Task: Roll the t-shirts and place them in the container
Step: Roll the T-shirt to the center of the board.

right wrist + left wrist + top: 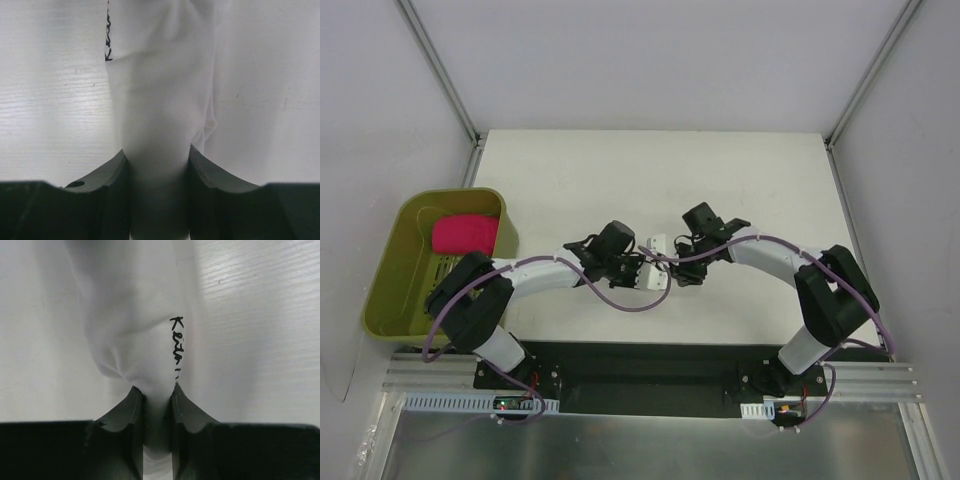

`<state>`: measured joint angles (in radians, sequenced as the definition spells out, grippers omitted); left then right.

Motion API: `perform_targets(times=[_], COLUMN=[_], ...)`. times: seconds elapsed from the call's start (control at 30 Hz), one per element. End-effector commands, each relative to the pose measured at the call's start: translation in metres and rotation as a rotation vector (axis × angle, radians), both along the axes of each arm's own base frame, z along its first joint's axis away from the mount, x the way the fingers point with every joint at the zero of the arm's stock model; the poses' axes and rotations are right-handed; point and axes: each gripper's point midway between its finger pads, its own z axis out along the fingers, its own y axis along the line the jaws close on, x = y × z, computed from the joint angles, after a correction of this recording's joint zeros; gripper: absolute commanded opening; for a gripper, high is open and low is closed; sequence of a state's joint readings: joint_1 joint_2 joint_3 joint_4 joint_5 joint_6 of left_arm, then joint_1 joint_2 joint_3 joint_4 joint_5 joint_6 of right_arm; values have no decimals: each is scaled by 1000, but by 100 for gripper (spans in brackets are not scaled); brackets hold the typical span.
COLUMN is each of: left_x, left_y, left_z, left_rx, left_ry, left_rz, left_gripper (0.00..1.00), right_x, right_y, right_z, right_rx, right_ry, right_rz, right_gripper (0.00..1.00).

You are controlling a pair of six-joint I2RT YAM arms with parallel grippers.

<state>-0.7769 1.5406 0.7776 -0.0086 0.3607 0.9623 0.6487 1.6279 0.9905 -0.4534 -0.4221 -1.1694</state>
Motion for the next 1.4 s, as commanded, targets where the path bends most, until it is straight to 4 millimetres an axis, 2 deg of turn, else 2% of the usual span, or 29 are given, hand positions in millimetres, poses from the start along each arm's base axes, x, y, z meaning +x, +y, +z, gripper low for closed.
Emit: perform_targets(times=[0.0, 0.17, 0.2, 0.27, 0.33, 0.43, 0.47, 0.5, 0.57, 0.6, 0.73, 0.77, 0.8, 0.87, 0.9, 0.97, 1.0, 1.07, 1.17, 1.2, 1.27, 1.3, 1.37], left_x=[-49, -71, -67, -66, -56, -49, -43, -46, -36, -39, -32, -35, -22, -20, -14, -15, -24, -31, -41, -43, -40, -40, -40], left_y=[20, 36, 32, 37, 34, 36, 37, 42, 43, 48, 44, 48, 37, 34, 24, 13, 4, -8, -29, -33, -48, -52, -65], left_z=[-1, -8, -5, -12, -11, -11, -10, -14, -3, 2, 20, 13, 30, 30, 45, 59, 67, 78, 83, 76, 82, 77, 81], left_rx=[74, 177, 184, 231, 237, 230, 217, 218, 177, 162, 71, 86, 16, -7, -64, -128, -177, -223, -276, -268, -310, -306, -336], left_ry=[310, 456, 458, 512, 522, 501, 479, 474, 385, 349, 180, 147, 41, -31, -97, -121, -104, -90, -58, -35, -65, -55, -49], left_rz=[-92, -177, -179, -157, -131, -116, -103, -95, -82, -71, -43, -26, -25, -11, -20, -37, -86, -139, -219, -233, -274, -285, -315], left_gripper=[4, 1, 0, 1, 1, 18, 28, 33, 41, 43, 49, 50, 52, 53, 52, 52, 52, 52, 53, 53, 54, 54, 54], right_x=[-53, -72, -76, -83, -85, -84, -86, -85, -79, -79, -67, -63, -64, -54, -57, -50, -51, -46, -44, -42, -42, -42, -41], right_y=[-39, -51, -55, -56, -58, -59, -60, -62, -61, -62, -59, -59, -60, -57, -60, -60, -62, -61, -61, -60, -60, -60, -60], right_z=[-20, -25, -24, -26, -24, -20, -22, -21, -20, -20, -19, -19, -20, -18, -20, -16, -20, -16, -16, -16, -16, -17, -19], right_rx=[-123, -146, -154, -170, -184, -185, -191, -193, -178, -180, -184, -182, -197, -183, -201, -189, -200, -187, -188, -186, -188, -190, -210], right_ry=[214, 326, 355, 415, 473, 522, 559, 585, 630, 652, 707, 724, 765, 792, 837, 877, 909, 947, 991, 989, 999, 1000, 1019], right_rz=[-25, -16, -21, -8, -21, -50, -67, -94, -147, -166, -229, -255, -278, -309, -326, -355, -365, -391, -410, -409, -415, -416, -436], right_gripper=[12, 12, 12, 12, 12, 12, 12, 12, 11, 12, 11, 11, 11, 11, 11, 11, 11, 11, 11, 10, 11, 10, 10])
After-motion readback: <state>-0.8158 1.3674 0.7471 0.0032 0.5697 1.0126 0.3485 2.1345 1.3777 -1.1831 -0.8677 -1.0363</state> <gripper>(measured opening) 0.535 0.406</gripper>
